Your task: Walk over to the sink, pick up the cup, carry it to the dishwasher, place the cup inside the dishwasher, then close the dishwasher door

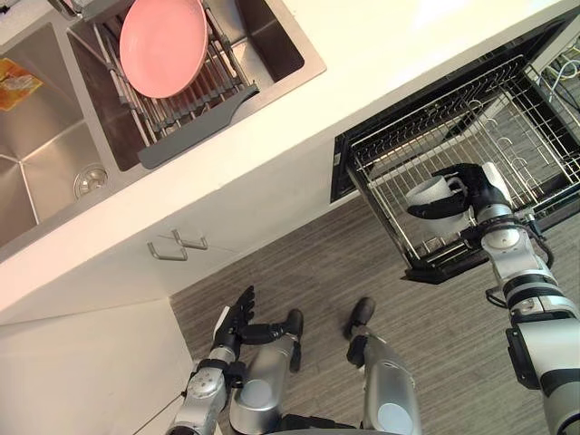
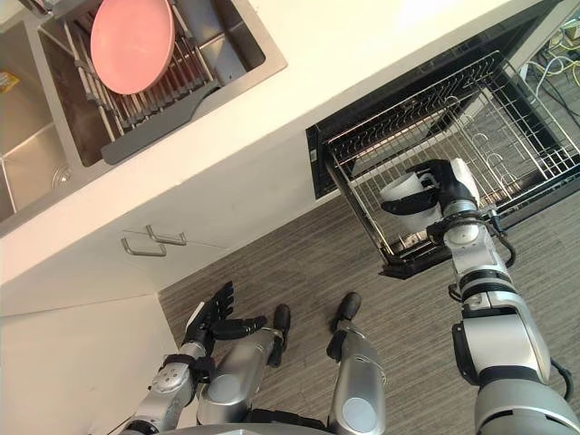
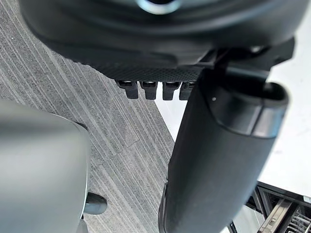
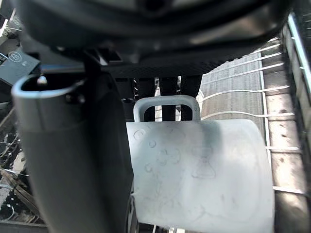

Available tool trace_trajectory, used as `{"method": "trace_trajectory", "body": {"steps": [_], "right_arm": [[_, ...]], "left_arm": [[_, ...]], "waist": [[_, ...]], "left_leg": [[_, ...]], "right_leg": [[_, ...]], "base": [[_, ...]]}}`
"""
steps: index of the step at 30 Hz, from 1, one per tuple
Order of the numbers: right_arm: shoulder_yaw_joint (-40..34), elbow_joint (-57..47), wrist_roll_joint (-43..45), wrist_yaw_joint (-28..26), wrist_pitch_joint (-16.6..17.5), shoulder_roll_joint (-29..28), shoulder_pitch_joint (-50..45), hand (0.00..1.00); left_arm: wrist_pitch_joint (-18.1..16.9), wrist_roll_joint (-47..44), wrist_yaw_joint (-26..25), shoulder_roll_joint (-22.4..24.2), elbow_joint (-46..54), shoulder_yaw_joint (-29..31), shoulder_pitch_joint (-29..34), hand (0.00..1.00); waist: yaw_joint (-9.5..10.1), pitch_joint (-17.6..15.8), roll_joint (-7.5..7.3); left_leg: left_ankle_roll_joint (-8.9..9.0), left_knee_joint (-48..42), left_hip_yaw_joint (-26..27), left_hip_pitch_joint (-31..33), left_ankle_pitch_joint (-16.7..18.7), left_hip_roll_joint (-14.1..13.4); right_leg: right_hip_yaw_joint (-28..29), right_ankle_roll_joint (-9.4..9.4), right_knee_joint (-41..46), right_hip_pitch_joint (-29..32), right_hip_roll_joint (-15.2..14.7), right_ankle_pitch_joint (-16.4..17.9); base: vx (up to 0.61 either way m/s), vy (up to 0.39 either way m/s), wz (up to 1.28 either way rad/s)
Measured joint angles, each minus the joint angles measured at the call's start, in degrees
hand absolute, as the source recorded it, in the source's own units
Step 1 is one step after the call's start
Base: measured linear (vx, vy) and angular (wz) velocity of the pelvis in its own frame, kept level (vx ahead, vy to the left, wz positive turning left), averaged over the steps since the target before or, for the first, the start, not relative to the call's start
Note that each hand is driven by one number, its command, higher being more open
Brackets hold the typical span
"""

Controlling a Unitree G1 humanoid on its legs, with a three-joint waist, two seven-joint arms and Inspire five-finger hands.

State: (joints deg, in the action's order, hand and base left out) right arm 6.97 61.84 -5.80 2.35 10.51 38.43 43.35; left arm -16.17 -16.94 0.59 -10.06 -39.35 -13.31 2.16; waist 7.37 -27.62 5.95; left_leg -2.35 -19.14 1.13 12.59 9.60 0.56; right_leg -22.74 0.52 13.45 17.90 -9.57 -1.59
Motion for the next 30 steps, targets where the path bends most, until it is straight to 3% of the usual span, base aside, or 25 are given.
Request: {"method": "trace_trajectory", "body": {"steps": [8, 15, 21, 27, 29, 30], "right_arm": [[-0.1, 0.5, 2.4, -4.7, 0.0, -2.2, -0.1, 1.00], [-2.2, 0.1, 3.7, -3.5, 1.0, -2.7, -0.7, 1.00], [-6.1, -10.3, 4.8, 0.2, 2.7, -3.3, -8.5, 1.00], [-9.5, -26.2, 6.9, 2.0, 4.4, -10.4, -21.3, 1.00], [-9.5, -31.0, 6.9, 2.1, 4.4, -13.3, -26.5, 1.00], [-9.6, -35.9, 6.9, 2.2, 4.4, -16.1, -31.8, 1.00]], "left_arm": [[0.0, 0.0, 0.2, 0.0, -0.1, -0.5, -0.1, 1.00], [0.0, 0.0, 1.0, 0.0, -0.1, -0.5, -0.1, 1.00], [0.0, 0.2, 1.3, 0.0, 0.0, -0.5, 0.1, 1.00], [0.0, 1.4, 1.1, 0.2, -1.7, -0.5, 1.3, 1.00], [0.0, 2.1, 1.0, -0.1, -2.4, -0.4, 2.2, 1.00], [-0.1, 3.0, 0.8, 0.0, -3.5, -0.1, 3.2, 1.00]], "waist": [[0.12, 0.0, 0.00], [0.09, 0.0, -0.02], [-0.59, 0.0, -0.17], [-3.25, 2.4, -3.36], [-3.62, 4.5, -4.45], [-3.83, 7.2, -4.87]], "left_leg": [[0.10, -1.0, 0.1, 1.1, 0.1, -0.1], [0.10, -0.9, 0.1, 1.0, 0.1, -0.2], [0.16, 0.7, 0.2, -2.5, 0.1, -0.7], [0.34, 3.6, 1.4, -5.9, 0.0, -1.2], [0.43, 5.1, 2.1, -7.6, -0.1, -1.5], [0.48, 6.6, 2.9, -9.4, -0.1, -1.7]], "right_leg": [[0.2, 0.20, 0.5, 0.9, 0.1, -0.1], [0.2, 0.24, 0.3, 0.8, 0.2, -0.3], [0.3, -0.03, -3.4, -3.5, 1.5, -1.5], [1.1, -0.49, -8.6, -7.4, 3.0, -3.4], [1.6, -0.57, -10.3, -8.8, 3.6, -3.8], [2.2, -0.76, -12.4, -10.4, 4.3, -4.4]], "base": [[-0.02, 0.001, 0.00], [0.00, 0.000, 0.00], [0.01, 0.006, -0.03], [0.03, 0.016, -0.12], [0.10, 0.013, -0.19], [0.11, 0.014, -0.23]]}}
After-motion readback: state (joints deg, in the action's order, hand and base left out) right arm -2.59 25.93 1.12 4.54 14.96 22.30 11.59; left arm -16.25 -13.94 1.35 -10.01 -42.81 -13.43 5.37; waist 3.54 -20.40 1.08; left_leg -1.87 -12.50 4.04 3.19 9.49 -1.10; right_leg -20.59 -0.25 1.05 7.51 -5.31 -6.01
